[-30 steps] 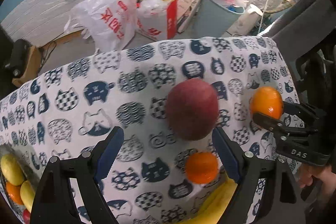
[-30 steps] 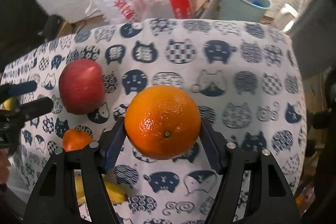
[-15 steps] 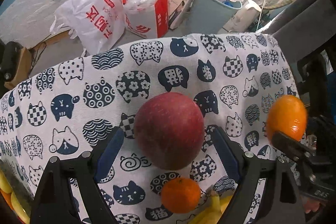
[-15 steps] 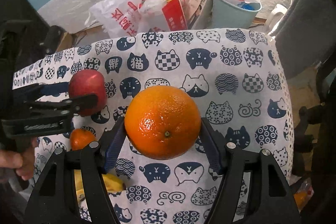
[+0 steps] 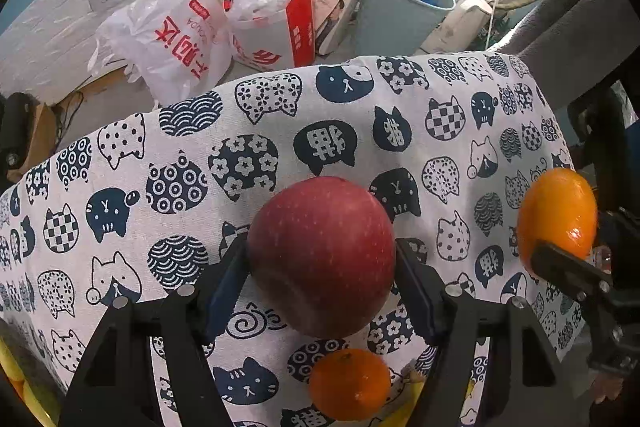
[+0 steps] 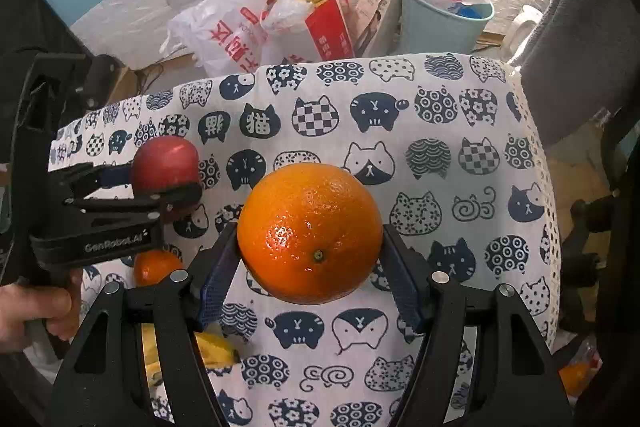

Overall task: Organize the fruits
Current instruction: 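Carry the apple in the left tool and orange in the right tool to the plate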

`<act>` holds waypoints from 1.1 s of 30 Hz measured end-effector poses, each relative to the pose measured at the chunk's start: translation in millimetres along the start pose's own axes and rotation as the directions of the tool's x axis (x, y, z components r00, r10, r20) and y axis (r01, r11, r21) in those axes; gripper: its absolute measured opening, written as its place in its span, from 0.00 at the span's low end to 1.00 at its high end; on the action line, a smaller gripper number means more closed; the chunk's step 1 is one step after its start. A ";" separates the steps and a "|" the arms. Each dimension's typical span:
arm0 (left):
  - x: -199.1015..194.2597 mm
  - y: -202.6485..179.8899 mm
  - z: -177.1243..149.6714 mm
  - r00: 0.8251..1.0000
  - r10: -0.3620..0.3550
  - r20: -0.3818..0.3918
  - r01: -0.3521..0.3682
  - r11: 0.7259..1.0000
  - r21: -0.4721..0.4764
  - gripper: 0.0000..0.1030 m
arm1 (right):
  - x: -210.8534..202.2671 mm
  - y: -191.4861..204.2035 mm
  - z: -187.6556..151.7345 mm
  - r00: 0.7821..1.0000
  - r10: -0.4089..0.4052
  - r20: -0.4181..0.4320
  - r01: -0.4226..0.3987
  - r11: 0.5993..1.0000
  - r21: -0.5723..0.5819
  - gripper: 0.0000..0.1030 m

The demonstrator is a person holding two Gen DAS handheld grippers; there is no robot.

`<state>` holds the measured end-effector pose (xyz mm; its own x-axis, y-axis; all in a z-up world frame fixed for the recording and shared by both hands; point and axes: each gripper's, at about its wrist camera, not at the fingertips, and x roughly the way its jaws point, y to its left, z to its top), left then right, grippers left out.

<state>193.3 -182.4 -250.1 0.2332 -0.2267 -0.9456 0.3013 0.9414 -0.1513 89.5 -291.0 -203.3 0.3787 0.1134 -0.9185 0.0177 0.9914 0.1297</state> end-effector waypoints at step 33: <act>-119.5 25.6 -56.3 0.989 0.036 0.144 -0.039 0.999 0.019 0.70 | -37.6 71.5 13.0 0.991 0.085 0.101 -0.074 0.991 -0.107 0.67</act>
<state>121.1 -117.1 -157.1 0.3743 -0.2263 -0.8993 0.3093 0.9447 -0.1090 88.5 -225.3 -154.6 0.4702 0.1903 -0.8618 -0.1099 0.9815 0.1567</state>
